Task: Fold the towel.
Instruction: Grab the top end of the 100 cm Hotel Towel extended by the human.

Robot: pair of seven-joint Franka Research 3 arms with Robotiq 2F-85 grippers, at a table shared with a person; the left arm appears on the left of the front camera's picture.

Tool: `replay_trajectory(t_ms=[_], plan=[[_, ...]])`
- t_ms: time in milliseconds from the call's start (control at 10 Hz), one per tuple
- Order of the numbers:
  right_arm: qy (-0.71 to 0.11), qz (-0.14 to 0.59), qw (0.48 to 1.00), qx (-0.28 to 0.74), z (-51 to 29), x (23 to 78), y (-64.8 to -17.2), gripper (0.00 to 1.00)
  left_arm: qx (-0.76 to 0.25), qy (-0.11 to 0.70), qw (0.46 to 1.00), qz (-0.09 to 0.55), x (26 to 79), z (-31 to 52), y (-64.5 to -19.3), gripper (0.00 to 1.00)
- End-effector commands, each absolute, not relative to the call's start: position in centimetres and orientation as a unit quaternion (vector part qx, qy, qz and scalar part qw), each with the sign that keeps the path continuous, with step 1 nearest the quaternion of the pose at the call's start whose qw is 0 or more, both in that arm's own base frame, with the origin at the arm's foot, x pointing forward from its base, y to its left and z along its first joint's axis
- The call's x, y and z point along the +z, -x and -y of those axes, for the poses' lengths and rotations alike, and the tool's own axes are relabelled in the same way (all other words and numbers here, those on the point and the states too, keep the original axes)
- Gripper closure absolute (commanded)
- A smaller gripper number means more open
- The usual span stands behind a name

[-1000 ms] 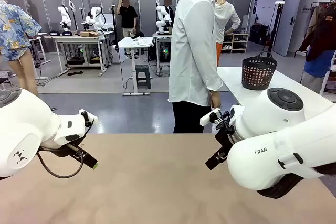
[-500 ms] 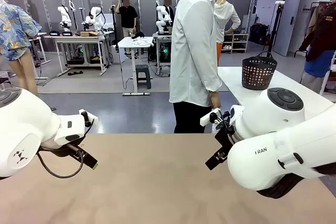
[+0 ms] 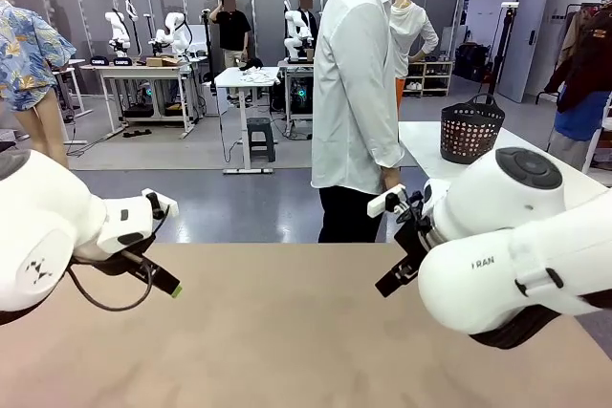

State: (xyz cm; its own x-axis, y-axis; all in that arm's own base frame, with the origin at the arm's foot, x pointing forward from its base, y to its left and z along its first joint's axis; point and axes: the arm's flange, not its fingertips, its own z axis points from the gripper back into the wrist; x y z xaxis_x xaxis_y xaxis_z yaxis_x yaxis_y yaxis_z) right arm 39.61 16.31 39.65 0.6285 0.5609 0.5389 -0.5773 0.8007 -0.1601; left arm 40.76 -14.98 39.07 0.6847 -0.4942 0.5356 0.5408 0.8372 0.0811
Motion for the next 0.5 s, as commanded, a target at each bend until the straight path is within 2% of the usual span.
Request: replay_trajectory(t_ms=[0, 400], plan=[[-0.034, 0.298, 0.901, 0.312, -14.8, 43.3, -39.9, 0.00, -0.272, 0.097, 0.918, 0.271, 42.0, 12.8, -41.8, 0.00], [-0.254, 0.256, 0.880, 0.310, -7.7, 49.8, -39.2, 0.00, -0.195, 0.284, 0.880, 0.328, 48.4, 5.0, -39.3, 0.00]])
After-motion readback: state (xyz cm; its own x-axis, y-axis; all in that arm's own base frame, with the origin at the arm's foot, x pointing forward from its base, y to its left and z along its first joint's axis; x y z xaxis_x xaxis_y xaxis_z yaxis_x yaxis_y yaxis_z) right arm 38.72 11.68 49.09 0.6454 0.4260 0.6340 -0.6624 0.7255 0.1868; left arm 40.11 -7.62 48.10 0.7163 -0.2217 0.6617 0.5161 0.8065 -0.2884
